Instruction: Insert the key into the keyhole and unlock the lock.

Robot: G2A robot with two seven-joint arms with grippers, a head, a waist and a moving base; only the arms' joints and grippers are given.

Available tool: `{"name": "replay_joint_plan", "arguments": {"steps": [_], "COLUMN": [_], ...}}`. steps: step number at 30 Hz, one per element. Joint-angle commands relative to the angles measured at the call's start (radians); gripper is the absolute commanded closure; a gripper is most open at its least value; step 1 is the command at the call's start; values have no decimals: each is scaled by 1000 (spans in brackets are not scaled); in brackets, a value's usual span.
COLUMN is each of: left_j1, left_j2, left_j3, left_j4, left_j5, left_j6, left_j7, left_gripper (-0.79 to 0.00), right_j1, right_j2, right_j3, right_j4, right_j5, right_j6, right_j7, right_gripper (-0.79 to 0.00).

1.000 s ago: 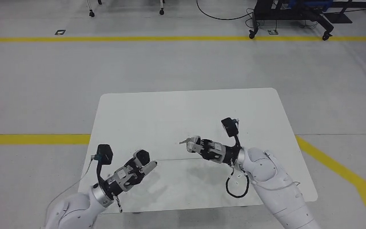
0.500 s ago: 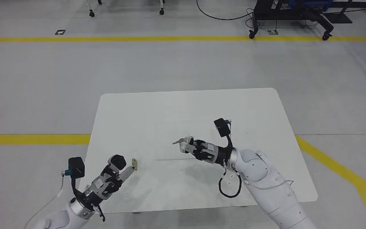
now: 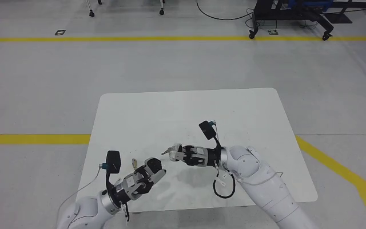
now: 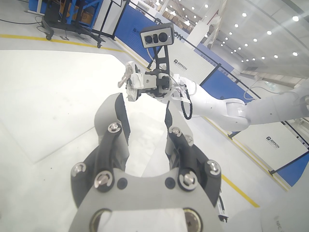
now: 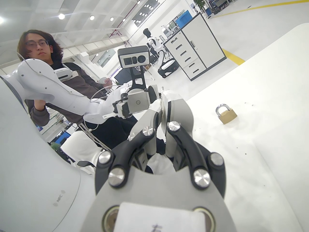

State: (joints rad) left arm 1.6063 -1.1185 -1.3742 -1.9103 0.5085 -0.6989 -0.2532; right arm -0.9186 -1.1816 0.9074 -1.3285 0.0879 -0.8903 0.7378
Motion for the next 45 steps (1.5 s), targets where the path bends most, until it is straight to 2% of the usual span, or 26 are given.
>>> {"name": "replay_joint_plan", "arguments": {"steps": [1,11,18,20,21,28,29,30,36,38,39,40,43,45], "left_j1": [-14,-57,-73,-77,-78,-90,-92,-93,-99,-98,-97,-95,-92,-90], "left_j2": [-1,-2,0,1,1,1,1,1,4,6,7,8,11,13], "left_j3": [4,16,19,17,16,22,24,24,21,13,8,3,-9,-13], "left_j4": [6,27,32,35,38,42,41,42,41,38,36,33,27,24], "left_j5": [5,-11,-27,-29,-31,-29,-29,-29,-24,-27,-28,-30,-33,-39], "left_j6": [19,42,26,26,29,41,40,40,37,33,31,29,21,20], "left_j7": [4,-9,-18,-20,-20,-25,-27,-29,-40,-44,-47,-50,-68,-82], "left_gripper": [-348,-326,-237,-145,-126,-135,-111,0,0,0,0,0,0,0], "right_j1": [2,7,23,27,29,39,40,40,47,49,51,51,49,46], "right_j2": [0,3,3,3,4,5,6,6,9,12,15,17,24,29], "right_j3": [-2,-6,-15,-17,-17,-24,-24,-25,-28,-29,-25,-22,-8,4], "right_j4": [4,8,15,18,18,19,20,20,25,23,24,21,10,1], "right_j5": [7,41,63,69,71,85,88,89,73,68,63,61,56,55], "right_j6": [-3,-27,-22,-21,-22,-20,-20,-20,3,21,33,41,56,61], "right_j7": [6,39,63,69,72,102,105,106,133,156,167,175,197,205], "right_gripper": [0,0,0,0,0,0,0,0,0,-145,-265,-308,-308,-259]}}
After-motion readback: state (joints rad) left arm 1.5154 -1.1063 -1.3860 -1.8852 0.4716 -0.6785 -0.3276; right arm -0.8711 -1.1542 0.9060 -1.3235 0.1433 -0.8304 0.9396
